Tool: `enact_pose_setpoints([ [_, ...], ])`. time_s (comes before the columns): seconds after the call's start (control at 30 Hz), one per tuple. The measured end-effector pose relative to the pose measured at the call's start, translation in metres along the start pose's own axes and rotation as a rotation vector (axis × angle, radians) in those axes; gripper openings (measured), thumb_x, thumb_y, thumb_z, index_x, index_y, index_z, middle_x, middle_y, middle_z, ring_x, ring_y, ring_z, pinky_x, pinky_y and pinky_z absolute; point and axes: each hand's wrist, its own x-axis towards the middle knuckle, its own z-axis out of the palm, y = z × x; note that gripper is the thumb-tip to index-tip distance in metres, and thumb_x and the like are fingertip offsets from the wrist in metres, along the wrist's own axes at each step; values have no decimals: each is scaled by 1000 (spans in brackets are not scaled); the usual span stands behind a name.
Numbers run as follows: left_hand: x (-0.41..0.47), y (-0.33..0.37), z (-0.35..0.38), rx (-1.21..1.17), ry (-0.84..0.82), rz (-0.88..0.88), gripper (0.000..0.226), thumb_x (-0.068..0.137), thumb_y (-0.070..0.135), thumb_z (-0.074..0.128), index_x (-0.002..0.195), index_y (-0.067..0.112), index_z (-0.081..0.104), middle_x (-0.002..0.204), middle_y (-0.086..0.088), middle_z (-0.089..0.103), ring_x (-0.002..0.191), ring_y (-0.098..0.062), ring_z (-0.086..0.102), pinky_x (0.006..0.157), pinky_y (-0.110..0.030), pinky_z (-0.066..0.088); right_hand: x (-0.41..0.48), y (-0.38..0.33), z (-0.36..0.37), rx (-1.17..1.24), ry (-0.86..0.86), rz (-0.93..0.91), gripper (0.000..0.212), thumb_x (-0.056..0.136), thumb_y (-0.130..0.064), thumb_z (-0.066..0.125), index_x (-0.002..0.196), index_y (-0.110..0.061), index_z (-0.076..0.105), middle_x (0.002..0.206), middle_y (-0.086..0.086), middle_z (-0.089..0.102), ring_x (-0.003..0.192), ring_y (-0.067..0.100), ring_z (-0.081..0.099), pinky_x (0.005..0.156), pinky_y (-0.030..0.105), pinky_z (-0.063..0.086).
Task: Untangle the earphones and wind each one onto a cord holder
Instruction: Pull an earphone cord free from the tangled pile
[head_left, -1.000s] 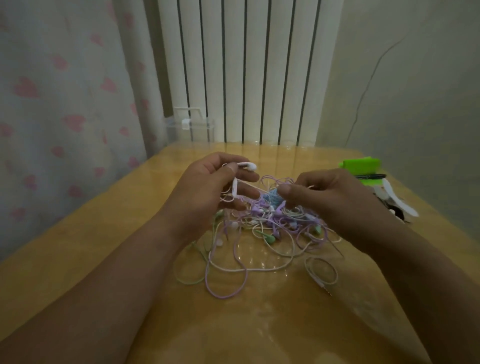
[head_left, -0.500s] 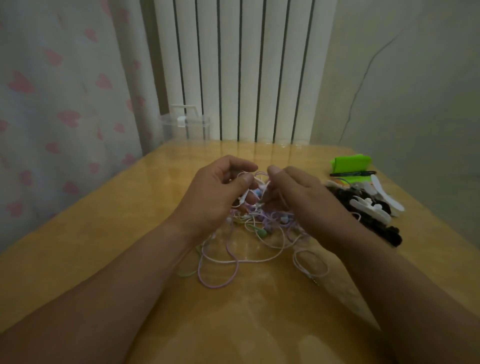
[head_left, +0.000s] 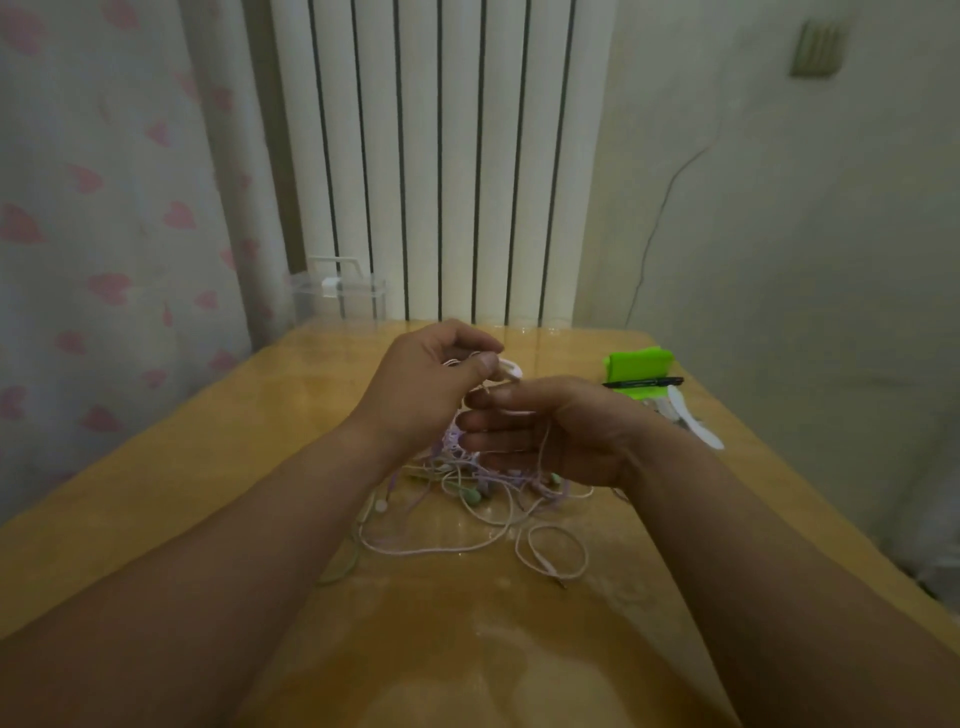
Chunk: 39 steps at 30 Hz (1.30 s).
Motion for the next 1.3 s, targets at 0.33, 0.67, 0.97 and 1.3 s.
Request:
enact_pose_setpoints([
  [0.33,-12,-25,13,-144,64,-130,26,107,8,50,110,20,73,83,4,75,71,-21,67,59,-27,52,15,20,5,-24,93,-180,15,105,-16,52,99,-11,65,63,-2,32,49,10,24,40,22,23],
  [0.67,-17,-29,-2,-51,-155,-140,17,102,29,65,97,13,69,69,11,63,58,-3,56,56,-21,45,17,36,10,-97,387,-396,16,98,-17,60,83,-12,60,65,-1,45,59,12,42,52,25,39],
  [0.97,-18,-24,-6,-329,-249,-258,14,106,19,55,97,9,61,76,-10,64,54,-21,55,45,-24,38,11,27,2,584,131,-395,30,95,-13,43,67,-16,54,86,8,69,59,14,48,46,21,35],
  [1.3,-20,-25,-5,1,-46,-16,22,104,26,61,87,16,70,59,4,56,57,-16,48,59,-30,39,4,27,3,-264,300,-377,25,104,-31,60,102,-10,73,59,-3,48,53,11,38,52,29,31],
])
